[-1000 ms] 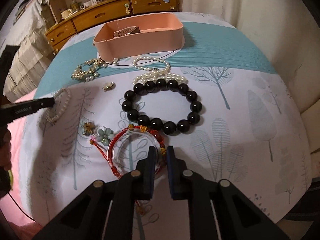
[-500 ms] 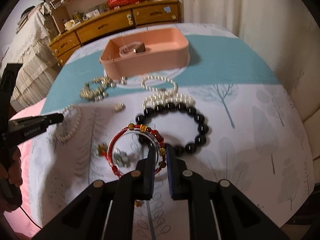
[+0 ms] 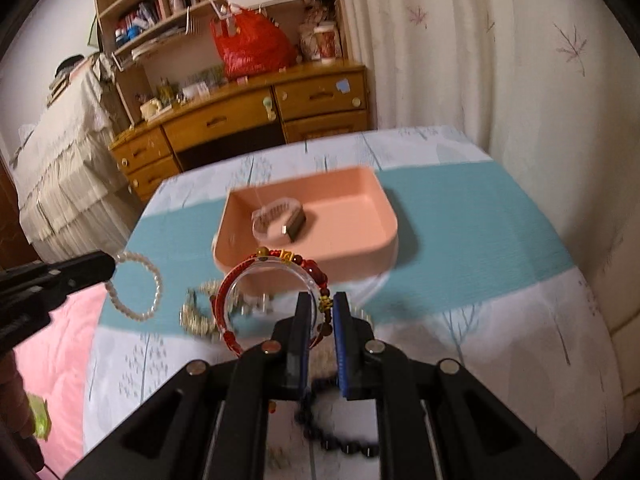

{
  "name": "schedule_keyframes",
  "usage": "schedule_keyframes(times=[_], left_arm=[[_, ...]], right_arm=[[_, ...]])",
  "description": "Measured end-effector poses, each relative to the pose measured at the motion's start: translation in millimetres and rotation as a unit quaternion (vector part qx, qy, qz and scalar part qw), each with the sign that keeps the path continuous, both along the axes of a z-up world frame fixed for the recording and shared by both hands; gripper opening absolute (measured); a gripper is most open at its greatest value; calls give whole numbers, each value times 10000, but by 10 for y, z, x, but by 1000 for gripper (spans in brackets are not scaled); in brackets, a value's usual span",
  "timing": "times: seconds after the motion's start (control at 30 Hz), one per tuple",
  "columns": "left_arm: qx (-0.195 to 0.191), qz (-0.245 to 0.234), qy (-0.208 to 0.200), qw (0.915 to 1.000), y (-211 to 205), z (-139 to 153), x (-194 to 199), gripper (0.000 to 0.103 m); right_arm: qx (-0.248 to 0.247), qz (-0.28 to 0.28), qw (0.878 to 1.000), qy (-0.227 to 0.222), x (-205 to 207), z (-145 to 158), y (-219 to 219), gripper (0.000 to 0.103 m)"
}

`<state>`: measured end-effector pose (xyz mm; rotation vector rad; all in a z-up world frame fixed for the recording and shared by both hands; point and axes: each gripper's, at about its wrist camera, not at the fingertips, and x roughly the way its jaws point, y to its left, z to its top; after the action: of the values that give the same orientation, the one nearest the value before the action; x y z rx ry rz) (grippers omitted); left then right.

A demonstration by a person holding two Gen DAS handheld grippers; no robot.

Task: Organize jewelry
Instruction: 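Carry the bangle with the right tool into the tray while the left tool drops the pearl bracelet there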

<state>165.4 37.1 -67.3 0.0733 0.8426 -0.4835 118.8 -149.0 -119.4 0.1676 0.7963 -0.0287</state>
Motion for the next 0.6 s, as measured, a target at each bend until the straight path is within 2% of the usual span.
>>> schedule_keyframes(times=[0.2,0.47,0.5,0.53,0.57,0.6], left_arm=[[-407,-197,-337,9984,-215,269,205,5],[-529,-337,-479,9969,-475,196,471,6],[-491,-375,-451,9971,-506,158,487,15],[-409,-378,-399,9976,-530,115,501,39],[-232,-307,-333,9987,-562,69,522,55],[-90,-215,-305,9993,-575,37,533,76]], right_arm=[[219,-164,9990,-359,284,123,-115,11],[450,-472,9954,-708,611,234,-278,11],[409,-465,9954,-738,641,229,-288,11],[368,-401,9959,-726,668,202,-285,12],[308,-295,9973,-591,713,157,-277,12],[191,-193,9990,-359,771,97,-257,12]])
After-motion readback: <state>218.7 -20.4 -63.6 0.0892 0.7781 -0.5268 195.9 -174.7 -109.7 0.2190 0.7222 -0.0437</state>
